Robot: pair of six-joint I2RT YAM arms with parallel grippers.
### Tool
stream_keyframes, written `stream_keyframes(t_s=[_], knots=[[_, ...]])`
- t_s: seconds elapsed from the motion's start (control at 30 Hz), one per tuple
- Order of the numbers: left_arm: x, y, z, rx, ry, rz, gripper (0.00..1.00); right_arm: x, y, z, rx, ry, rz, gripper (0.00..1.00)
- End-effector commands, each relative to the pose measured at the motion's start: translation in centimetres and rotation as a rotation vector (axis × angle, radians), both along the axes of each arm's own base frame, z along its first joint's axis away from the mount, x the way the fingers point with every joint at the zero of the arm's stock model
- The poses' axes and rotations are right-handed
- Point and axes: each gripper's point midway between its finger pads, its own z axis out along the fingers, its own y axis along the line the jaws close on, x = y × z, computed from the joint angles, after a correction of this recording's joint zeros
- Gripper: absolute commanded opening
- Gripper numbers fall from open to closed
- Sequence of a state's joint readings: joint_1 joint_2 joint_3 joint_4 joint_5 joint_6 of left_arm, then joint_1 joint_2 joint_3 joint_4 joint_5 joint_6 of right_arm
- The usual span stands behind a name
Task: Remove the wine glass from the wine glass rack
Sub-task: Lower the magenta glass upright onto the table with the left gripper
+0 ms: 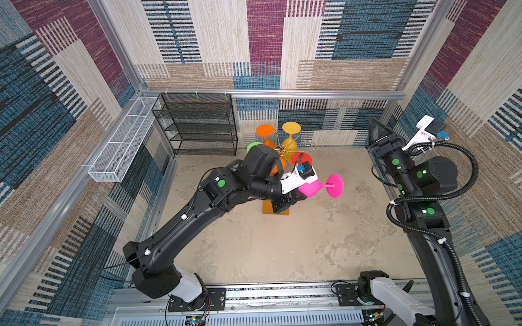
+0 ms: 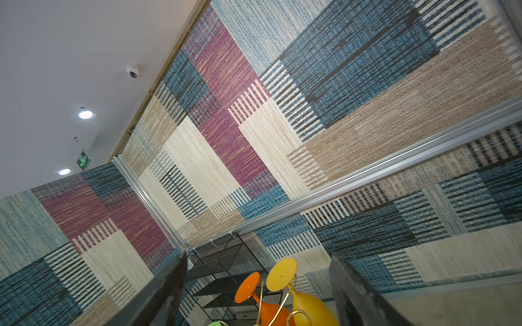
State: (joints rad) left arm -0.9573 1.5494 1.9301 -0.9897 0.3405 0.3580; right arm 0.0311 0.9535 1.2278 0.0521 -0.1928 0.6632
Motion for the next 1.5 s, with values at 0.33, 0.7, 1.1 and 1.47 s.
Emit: stream_keyframes(t_s=[0.33,0.7,1.1,1.47], knots=[[-1.2,3.2,-17.2,0.858,0.051,-0.019,0.0,1.8,-1.8,-3.0,-0.101,0.1,-0.122,0.8],[-1.3,2.8,-21.7,1.029,0.065,-0.042,0.0,3.2,-1.0,-4.2,-0.123,0.141,-0.065,0.79],[-1.6,2.9,-23.4,1.075,0.103,-0.048,0.03,3.8,-0.6,-4.4,-0.123,0.146,-0.031,0.79],[-1.3,2.0,-21.3,1.006,0.071,-0.023,0.26,4.2,-0.2,-5.2,-0.131,0.165,-0.001,0.79]])
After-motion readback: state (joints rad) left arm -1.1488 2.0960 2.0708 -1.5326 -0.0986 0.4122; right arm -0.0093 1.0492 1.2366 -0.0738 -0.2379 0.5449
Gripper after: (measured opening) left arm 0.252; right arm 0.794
